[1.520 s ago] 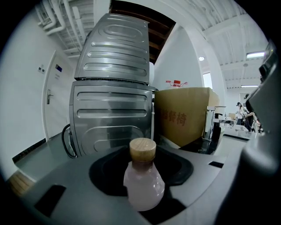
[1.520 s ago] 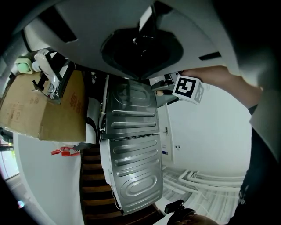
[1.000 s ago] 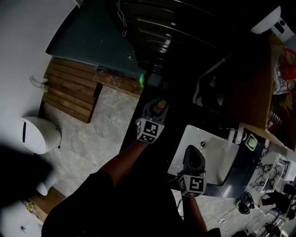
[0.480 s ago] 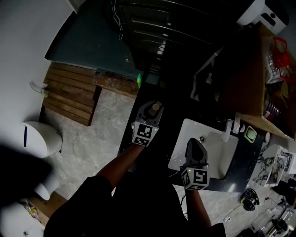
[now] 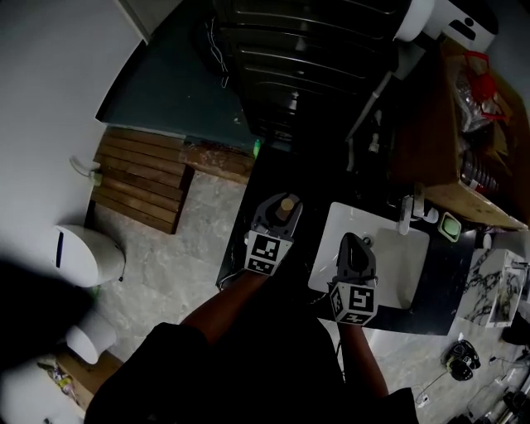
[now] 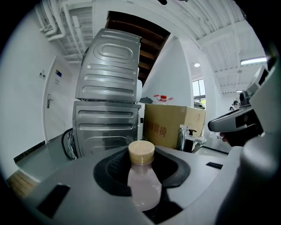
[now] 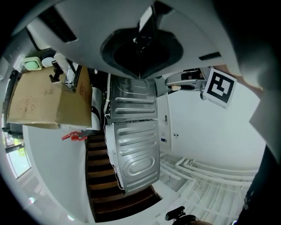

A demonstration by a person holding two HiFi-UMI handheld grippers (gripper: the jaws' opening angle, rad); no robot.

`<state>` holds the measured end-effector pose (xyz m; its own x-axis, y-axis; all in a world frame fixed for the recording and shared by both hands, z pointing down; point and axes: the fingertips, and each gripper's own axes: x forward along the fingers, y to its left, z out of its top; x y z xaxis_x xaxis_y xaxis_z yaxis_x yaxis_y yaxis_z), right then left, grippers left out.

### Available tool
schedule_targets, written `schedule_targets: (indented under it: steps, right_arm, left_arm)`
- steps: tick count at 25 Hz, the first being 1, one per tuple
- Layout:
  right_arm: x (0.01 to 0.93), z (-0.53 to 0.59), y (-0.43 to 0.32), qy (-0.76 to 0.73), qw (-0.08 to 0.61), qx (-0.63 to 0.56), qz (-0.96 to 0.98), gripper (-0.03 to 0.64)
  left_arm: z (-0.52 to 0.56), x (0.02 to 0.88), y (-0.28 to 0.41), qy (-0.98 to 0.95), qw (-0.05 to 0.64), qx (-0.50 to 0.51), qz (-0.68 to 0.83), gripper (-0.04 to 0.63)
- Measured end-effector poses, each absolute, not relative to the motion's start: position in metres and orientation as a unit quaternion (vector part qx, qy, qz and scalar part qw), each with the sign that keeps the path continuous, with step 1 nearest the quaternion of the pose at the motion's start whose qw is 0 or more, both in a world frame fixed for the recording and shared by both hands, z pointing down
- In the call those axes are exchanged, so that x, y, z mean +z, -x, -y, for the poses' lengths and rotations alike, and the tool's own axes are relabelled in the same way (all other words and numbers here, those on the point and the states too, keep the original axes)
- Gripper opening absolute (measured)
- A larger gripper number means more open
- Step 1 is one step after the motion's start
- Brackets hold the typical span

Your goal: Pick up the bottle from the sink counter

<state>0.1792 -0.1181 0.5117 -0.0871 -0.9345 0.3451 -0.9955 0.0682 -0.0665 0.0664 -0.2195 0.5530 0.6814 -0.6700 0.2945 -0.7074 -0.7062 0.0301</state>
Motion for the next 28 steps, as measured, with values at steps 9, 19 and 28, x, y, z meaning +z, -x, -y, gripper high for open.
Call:
schedule_targets:
  steps: [9, 19, 28]
  right_arm:
    - [0.498, 0.074, -0.183, -0.667, 0.100, 0.124, 0.728, 0.039]
    - [0.507, 0.027, -0.184, -0.666, 0.092, 0.134, 0.728, 0.038]
    - [0.495, 0.024, -0.163, -0.665, 0.093, 0.121, 0.731, 0.038]
  left_arm:
    - [0.158, 0.537, -0.048, -0.906, 0.062, 0.139, 0.394, 0.127]
    - [0.095, 0.527, -0.040, -0.904, 0.072, 0.138, 0.398, 0.128]
    - [0.073, 0.515, -0.021, -0.908, 0.098, 0.121, 0.390, 0.127]
